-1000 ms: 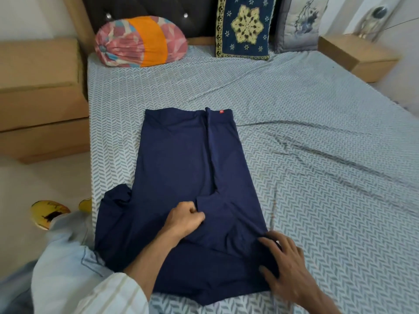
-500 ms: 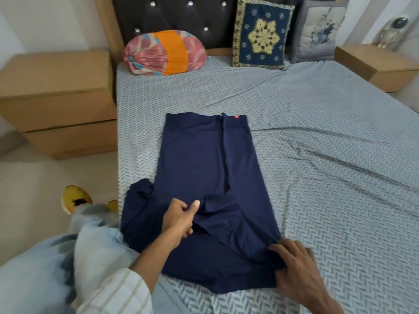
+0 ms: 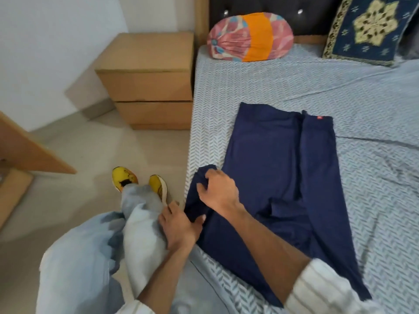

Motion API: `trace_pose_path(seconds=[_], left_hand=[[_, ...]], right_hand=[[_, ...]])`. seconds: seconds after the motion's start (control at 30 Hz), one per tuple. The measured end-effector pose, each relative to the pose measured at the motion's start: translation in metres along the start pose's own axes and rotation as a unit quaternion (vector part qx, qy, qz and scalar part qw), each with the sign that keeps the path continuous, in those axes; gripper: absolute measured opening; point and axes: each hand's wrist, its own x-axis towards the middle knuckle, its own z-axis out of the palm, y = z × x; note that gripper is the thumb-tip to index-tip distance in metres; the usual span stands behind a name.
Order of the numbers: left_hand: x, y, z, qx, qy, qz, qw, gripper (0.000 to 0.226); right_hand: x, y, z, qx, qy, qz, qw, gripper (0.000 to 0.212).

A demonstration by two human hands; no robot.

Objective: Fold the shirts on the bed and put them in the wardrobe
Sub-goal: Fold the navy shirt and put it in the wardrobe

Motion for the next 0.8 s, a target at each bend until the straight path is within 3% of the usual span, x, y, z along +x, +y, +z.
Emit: trace_pose_path(seconds=[0.07, 0.13, 0.23, 0.4, 0.53, 0.67, 0.8], left_hand=[[0.010, -0.013, -0.001, -0.028, -0.058, -0.041, 0.997, 0.076], [0.016, -0.025, -0.001, -0.045, -0.096, -0.052, 0.993, 0.062], [0.015, -0.030, 0.000, -0.077, -0.107, -0.017, 0.991, 0.053], [-0.004, -0.015, 0.002, -0.024, -0.040, 0.123, 0.991, 0.039], [-0.025, -0.003, 0.006, 0.025, -0.040, 0.281, 0.959, 0.017], [-0.045, 0.005, 0.011, 0.093, -0.085, 0.358, 0.925, 0.024], [-0.057, 0.010, 0.014, 0.143, -0.114, 0.331, 0.926, 0.044]], right_hand=[[0.017, -0.016, 0.009, -0.013, -0.055, 0.069, 0.996, 0.042], [0.025, -0.025, 0.013, 0.002, -0.085, 0.106, 0.991, 0.031], [0.025, -0.032, 0.011, 0.146, -0.074, 0.123, 0.979, 0.011], [0.000, -0.012, -0.016, 0.374, 0.036, 0.130, 0.918, 0.014], [-0.040, 0.042, -0.042, 0.476, 0.194, 0.114, 0.850, 0.031], [-0.092, 0.113, -0.054, 0.509, 0.250, 0.257, 0.783, 0.029], [-0.112, 0.147, -0.048, 0.539, 0.153, 0.391, 0.730, 0.037]])
